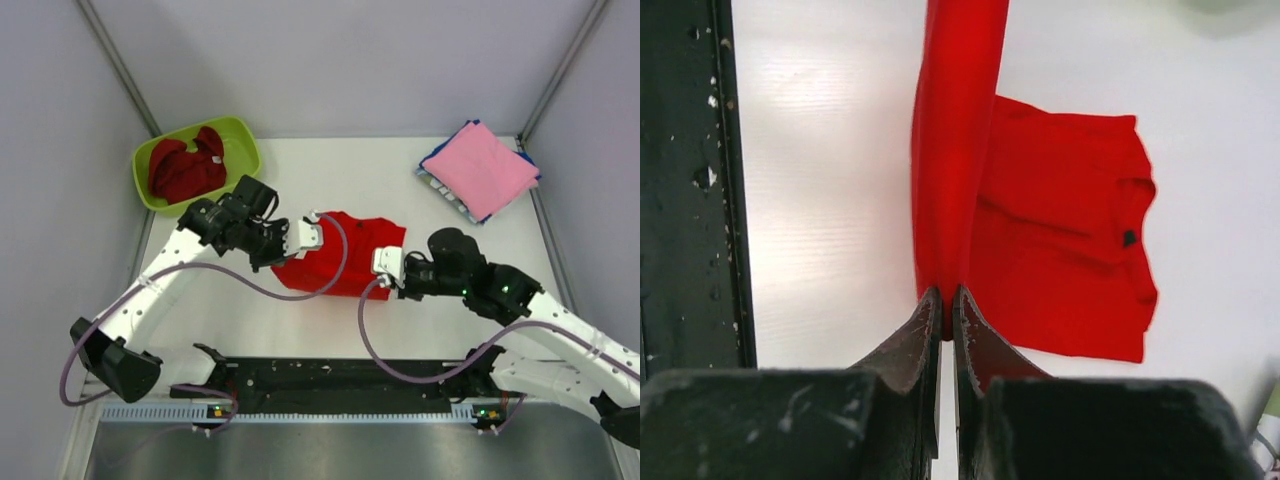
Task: Fold and stack the t-shirts
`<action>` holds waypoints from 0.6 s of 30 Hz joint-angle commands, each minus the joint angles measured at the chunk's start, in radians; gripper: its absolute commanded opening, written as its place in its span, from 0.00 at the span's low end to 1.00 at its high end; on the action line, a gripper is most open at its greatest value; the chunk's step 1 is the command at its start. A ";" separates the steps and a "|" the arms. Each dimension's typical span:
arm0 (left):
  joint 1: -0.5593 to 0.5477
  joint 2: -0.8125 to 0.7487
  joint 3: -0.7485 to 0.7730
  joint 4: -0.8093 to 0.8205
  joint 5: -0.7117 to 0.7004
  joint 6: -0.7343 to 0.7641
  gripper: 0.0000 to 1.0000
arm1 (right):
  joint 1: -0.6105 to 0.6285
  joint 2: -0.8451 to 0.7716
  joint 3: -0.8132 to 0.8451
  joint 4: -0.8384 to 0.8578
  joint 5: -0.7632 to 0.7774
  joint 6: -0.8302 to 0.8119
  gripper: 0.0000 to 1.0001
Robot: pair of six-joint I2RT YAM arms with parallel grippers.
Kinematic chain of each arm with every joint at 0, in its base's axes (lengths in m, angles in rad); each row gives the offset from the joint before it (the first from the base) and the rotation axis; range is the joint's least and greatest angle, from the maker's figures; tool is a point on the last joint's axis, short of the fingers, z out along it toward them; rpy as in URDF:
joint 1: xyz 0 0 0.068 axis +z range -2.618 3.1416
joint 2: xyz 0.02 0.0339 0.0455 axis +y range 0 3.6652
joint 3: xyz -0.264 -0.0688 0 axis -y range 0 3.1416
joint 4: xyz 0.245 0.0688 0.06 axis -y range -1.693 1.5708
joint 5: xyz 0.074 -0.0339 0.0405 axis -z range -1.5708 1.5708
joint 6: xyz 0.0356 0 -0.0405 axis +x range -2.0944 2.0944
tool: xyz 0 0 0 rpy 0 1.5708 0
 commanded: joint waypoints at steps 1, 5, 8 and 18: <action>0.006 0.009 0.079 0.025 -0.064 -0.115 0.00 | -0.074 0.029 0.068 -0.049 0.013 0.080 0.00; 0.009 0.110 0.113 0.174 -0.153 -0.159 0.00 | -0.248 0.098 0.062 0.004 -0.013 0.122 0.00; 0.015 0.233 0.174 0.238 -0.164 -0.172 0.00 | -0.351 0.169 0.045 0.064 -0.035 0.170 0.00; 0.038 0.736 0.570 0.217 -0.264 -0.190 0.00 | -0.578 0.443 -0.001 0.328 0.048 0.328 0.00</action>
